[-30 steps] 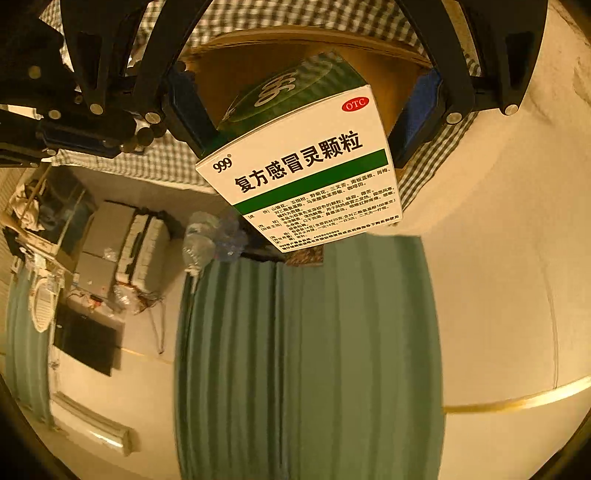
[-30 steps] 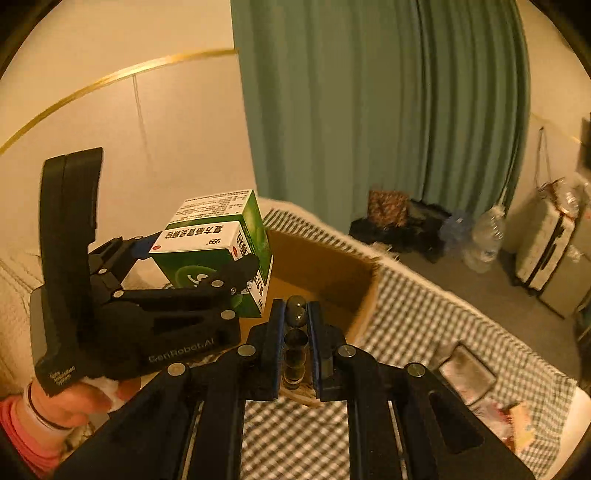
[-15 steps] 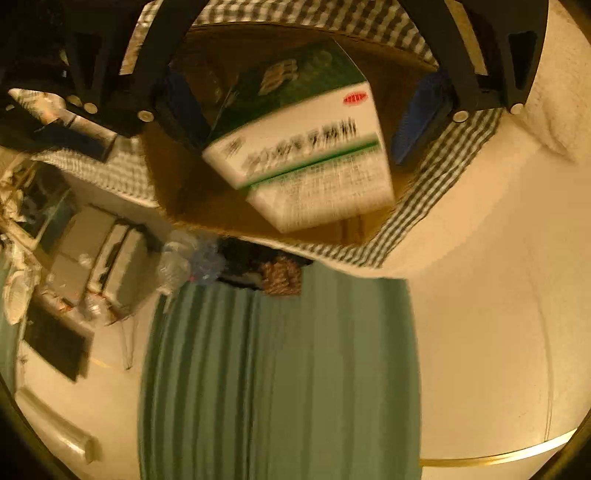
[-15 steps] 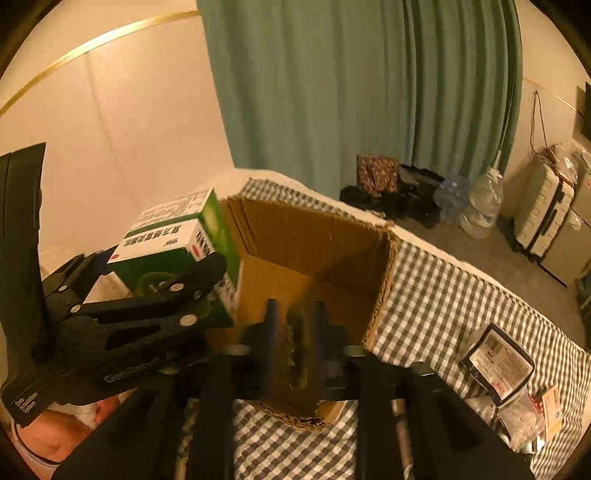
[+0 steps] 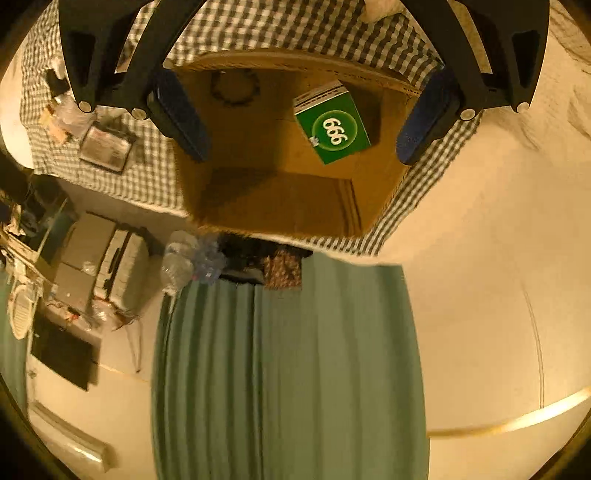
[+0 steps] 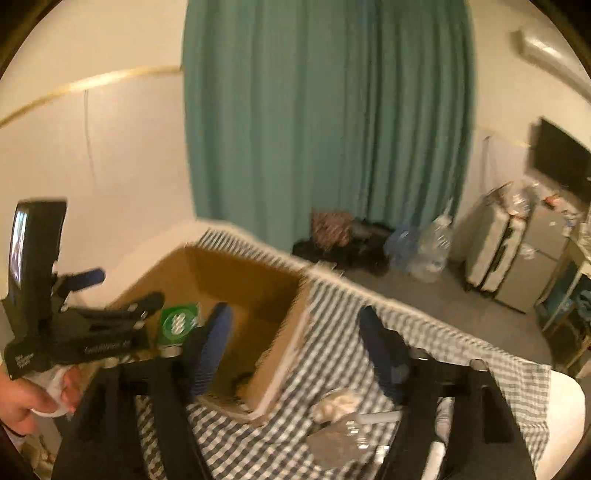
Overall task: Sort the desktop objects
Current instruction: 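Carry the white-and-green box over the cardboard box and release it inside, then move the left gripper back over the pile of items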
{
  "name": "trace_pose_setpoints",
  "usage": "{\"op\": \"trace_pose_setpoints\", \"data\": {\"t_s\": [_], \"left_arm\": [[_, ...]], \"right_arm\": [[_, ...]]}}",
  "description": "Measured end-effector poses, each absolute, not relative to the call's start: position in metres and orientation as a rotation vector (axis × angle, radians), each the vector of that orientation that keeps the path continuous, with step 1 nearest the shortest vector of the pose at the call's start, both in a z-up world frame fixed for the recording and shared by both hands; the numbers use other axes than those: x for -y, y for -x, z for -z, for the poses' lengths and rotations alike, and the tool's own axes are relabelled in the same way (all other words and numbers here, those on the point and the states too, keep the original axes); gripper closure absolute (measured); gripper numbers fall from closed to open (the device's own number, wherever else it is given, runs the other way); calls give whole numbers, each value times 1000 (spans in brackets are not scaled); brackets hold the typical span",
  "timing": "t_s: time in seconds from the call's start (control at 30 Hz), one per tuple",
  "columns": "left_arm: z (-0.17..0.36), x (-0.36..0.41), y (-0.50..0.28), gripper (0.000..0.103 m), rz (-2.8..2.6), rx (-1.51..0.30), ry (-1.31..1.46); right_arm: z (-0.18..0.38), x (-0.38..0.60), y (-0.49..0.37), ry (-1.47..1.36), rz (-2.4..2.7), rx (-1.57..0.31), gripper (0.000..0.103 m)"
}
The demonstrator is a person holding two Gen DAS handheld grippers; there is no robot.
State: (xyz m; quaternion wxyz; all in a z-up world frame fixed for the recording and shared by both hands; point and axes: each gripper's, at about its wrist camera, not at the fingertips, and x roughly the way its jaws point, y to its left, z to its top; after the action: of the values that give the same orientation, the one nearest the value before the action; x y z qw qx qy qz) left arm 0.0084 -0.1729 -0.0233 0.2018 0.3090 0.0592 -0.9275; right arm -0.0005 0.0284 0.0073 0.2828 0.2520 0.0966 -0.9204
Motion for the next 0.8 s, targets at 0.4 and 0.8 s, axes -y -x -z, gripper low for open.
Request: {"op": "trace_pose_setpoints", "data": {"t_s": [0.4, 0.8], "left_arm": [[-30, 72, -50, 0, 2819, -337, -703], [27, 4, -16, 0, 2809, -336, -763]], "right_arm": [[-66, -183, -73, -444, 2697, 178, 0], [31, -307, -70, -707, 2963, 90, 0]]}}
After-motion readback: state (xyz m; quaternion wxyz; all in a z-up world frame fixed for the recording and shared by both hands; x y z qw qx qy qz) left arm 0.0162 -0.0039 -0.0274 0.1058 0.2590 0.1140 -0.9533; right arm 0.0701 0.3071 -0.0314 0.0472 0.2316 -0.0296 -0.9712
